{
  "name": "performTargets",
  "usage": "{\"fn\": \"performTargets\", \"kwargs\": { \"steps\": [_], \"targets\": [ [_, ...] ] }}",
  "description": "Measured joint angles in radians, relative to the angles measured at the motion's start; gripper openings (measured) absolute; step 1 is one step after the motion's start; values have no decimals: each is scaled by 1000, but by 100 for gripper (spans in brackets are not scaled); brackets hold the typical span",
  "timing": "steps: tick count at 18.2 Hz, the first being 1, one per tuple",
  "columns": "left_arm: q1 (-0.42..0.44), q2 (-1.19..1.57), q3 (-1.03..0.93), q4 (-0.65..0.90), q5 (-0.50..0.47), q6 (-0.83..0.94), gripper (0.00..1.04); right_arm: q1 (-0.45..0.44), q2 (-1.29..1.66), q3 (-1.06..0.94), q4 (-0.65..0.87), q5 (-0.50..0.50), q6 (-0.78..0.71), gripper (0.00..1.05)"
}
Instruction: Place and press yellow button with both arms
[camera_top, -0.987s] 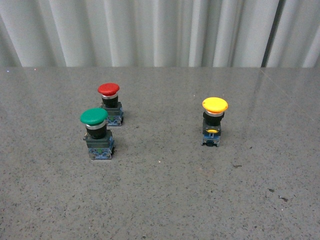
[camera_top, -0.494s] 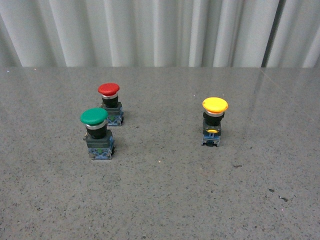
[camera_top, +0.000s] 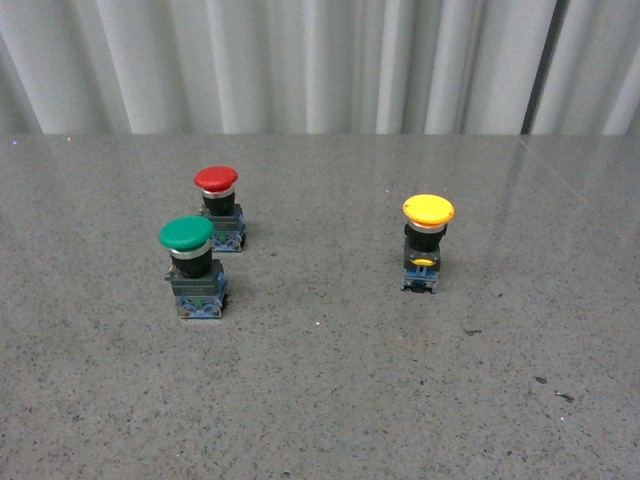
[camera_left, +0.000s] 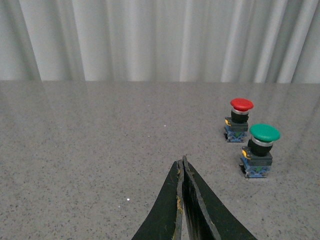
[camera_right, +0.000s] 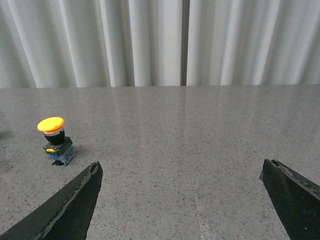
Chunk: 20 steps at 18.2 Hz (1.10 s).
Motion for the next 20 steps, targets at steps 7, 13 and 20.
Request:
{"fn": "performTargets", "kwargs": {
  "steps": [7, 13, 20],
  "targets": [
    [0, 0, 0, 9, 1, 0, 31, 0, 0, 0, -1, 0, 0, 98],
    [0, 0, 0, 10, 1, 0, 92, 0, 0, 0, -1, 0, 0, 98],
    [0, 0, 0, 10, 0, 0, 98, 89, 609, 274, 465, -88, 377, 98]
  ]
}}
